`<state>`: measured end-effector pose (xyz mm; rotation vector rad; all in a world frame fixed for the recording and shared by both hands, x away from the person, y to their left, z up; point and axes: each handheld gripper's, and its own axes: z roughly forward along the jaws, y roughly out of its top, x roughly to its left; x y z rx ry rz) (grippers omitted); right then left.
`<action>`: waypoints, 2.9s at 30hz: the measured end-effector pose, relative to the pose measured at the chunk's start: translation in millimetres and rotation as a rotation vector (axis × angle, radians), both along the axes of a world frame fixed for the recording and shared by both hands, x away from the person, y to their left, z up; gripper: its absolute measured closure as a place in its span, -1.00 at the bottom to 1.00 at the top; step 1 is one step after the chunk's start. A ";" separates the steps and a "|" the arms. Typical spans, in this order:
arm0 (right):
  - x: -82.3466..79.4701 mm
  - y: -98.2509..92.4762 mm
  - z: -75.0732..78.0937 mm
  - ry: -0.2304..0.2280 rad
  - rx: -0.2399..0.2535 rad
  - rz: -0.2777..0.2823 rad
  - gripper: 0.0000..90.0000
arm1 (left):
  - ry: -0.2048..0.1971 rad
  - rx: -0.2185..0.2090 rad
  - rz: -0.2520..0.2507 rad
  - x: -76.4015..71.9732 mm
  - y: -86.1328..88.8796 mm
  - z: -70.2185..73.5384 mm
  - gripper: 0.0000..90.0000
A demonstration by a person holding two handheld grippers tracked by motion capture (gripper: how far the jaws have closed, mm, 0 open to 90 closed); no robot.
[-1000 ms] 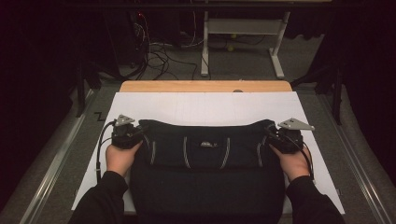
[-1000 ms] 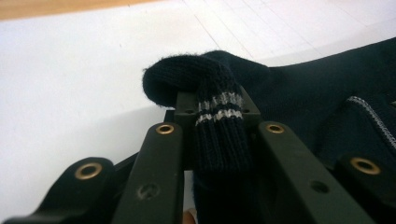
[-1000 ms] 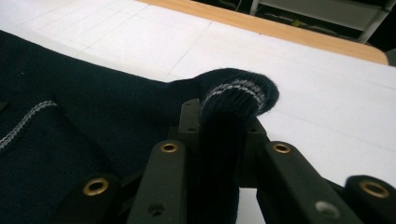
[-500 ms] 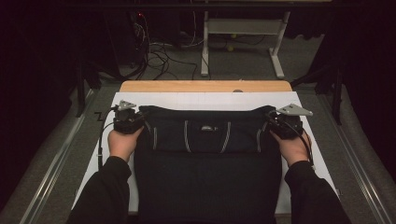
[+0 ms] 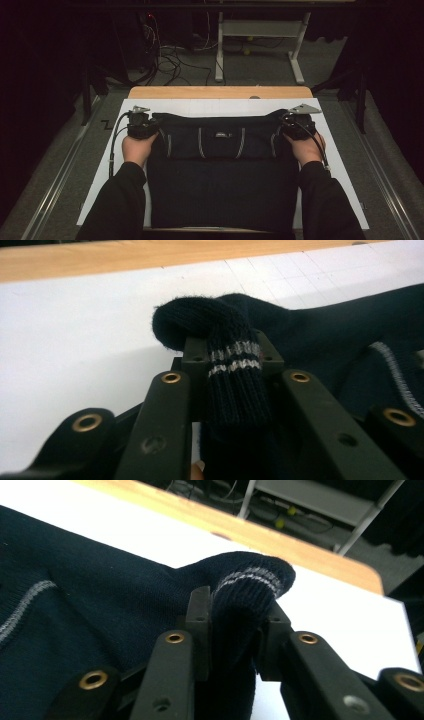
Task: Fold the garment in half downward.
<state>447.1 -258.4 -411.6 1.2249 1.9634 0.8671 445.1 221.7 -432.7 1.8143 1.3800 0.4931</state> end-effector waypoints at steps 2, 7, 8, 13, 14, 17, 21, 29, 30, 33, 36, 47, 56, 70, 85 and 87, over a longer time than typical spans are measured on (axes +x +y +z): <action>2.8 -1.2 -4.0 0.037 0.026 -0.023 0.35 | 0.031 0.001 -0.008 2.0 -1.0 -4.6 0.31; -6.5 -10.4 -2.0 0.036 0.111 -0.041 -0.12 | 0.056 -0.022 0.079 -9.3 11.2 -3.7 -0.20; -11.0 -12.5 0.1 0.022 0.121 -0.044 -0.16 | 0.049 -0.022 0.087 -12.6 12.8 -1.6 -0.29; -35.0 -19.4 4.7 0.006 0.185 0.007 -0.24 | 0.030 -0.083 -0.029 -38.3 9.7 4.0 -0.37; -40.8 -18.5 2.9 0.011 0.182 0.026 -0.23 | 0.033 -0.087 -0.069 -44.4 5.7 2.3 -0.37; -57.6 -13.9 -8.7 0.039 0.172 0.080 -0.21 | 0.062 -0.069 -0.164 -61.1 -9.6 -9.2 -0.37; -70.4 -4.6 -34.7 0.133 0.130 0.131 -0.15 | 0.103 -0.004 -0.209 -68.3 -21.8 -25.4 -0.28; -67.9 3.7 -57.1 0.194 0.070 0.120 0.10 | 0.123 0.073 -0.189 -66.9 -26.7 -40.2 0.10; -67.0 3.4 -57.9 0.199 0.076 0.121 0.15 | 0.119 0.071 -0.187 -67.2 -25.9 -40.9 0.16; -66.8 3.0 -57.8 0.203 0.079 0.132 0.38 | 0.108 0.063 -0.187 -68.4 -25.1 -43.0 0.34; -68.6 6.2 -57.9 0.197 0.067 0.141 0.59 | 0.098 0.051 -0.187 -69.7 -26.9 -44.3 0.48; -83.4 2.0 -35.8 0.091 0.076 0.161 0.64 | 0.029 -0.019 -0.208 -83.8 -18.3 -19.5 0.57; -125.8 -1.9 -29.9 0.031 0.068 0.217 0.64 | -0.007 -0.027 -0.265 -121.2 -15.1 -7.2 0.57; -170.2 -9.8 -46.8 0.059 0.066 0.247 0.63 | 0.049 -0.012 -0.313 -160.9 -9.8 -31.7 0.55; -177.7 -12.5 -54.9 0.092 0.024 0.250 0.60 | 0.103 -0.032 -0.321 -167.1 -6.8 -42.9 0.48; -177.7 -12.8 -55.8 0.106 0.025 0.253 0.58 | 0.105 -0.025 -0.320 -167.4 -6.4 -43.3 0.38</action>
